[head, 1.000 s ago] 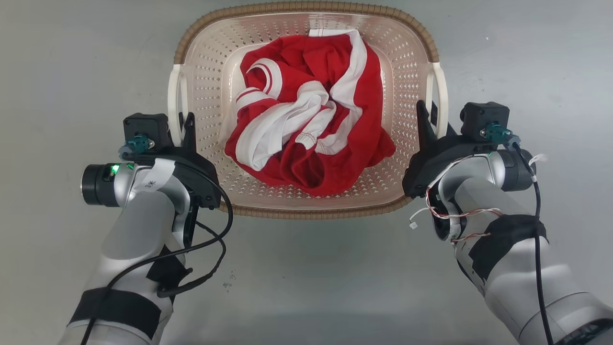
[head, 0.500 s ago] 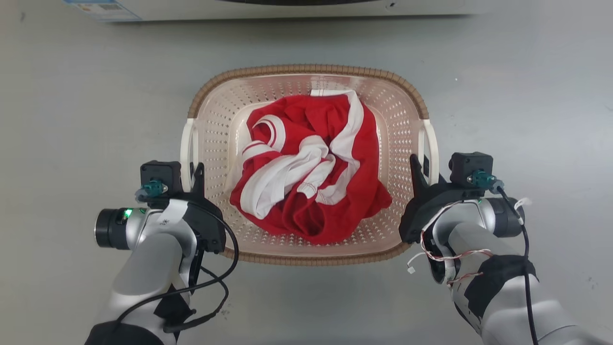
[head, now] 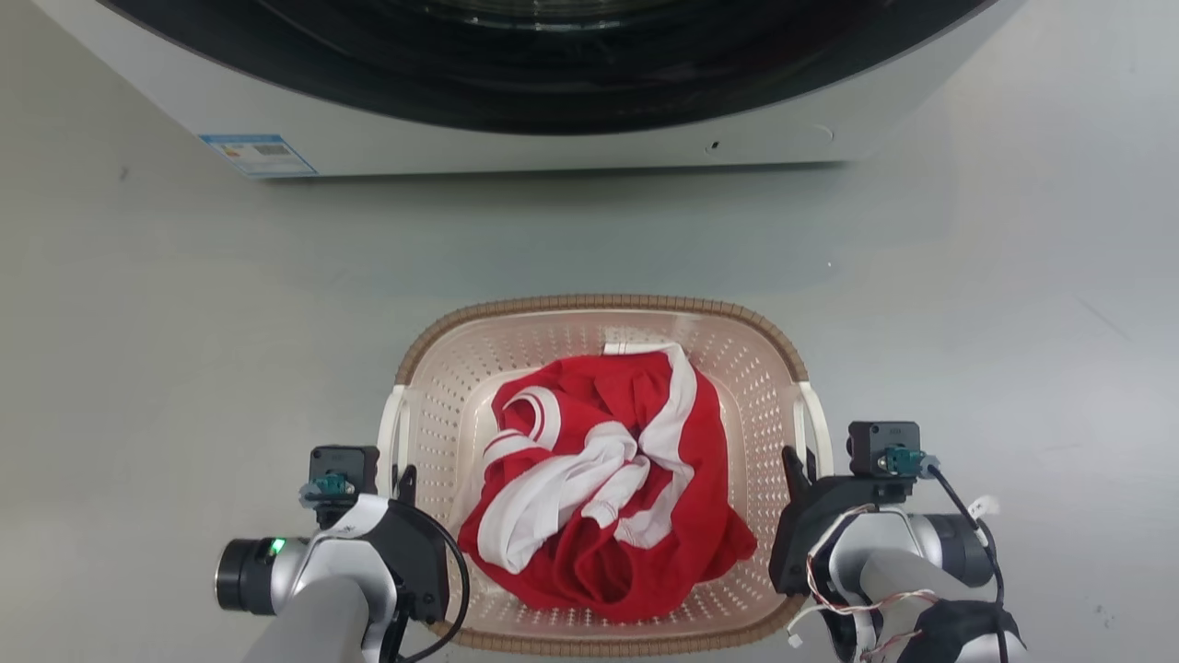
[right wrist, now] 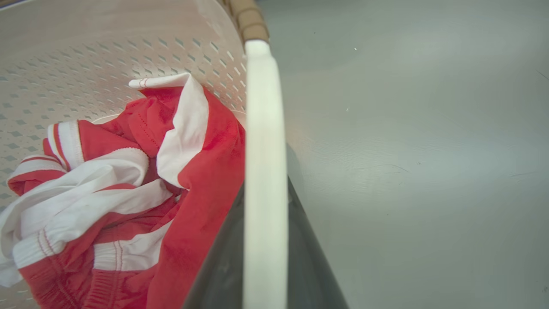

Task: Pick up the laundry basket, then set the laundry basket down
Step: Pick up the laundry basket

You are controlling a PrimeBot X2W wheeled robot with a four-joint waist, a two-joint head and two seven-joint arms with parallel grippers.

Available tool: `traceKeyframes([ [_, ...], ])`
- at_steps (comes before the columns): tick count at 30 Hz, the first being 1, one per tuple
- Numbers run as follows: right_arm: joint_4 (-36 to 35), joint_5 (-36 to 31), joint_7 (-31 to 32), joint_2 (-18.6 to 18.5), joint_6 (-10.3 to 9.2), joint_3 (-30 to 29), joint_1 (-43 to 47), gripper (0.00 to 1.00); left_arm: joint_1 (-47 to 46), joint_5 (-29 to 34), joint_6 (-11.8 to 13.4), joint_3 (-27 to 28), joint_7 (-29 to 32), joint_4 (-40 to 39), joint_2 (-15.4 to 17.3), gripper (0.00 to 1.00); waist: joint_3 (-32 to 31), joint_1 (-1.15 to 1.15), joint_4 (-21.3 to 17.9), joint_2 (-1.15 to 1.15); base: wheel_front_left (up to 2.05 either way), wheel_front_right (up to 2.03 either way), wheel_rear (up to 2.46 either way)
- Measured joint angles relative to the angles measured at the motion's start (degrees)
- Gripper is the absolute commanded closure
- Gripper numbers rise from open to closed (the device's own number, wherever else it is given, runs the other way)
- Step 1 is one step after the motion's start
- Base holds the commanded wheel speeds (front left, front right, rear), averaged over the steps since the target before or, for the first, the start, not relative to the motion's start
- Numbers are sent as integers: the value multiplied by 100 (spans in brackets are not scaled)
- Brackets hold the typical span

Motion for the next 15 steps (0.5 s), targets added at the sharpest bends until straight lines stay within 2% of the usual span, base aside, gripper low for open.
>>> traceKeyframes([
  [15, 66, 497, 369, 18, 0, 360, 950, 100, 973, -568, 141, -554, 449, -133, 11, 100, -1264, 0, 4, -1, 0, 0, 0],
])
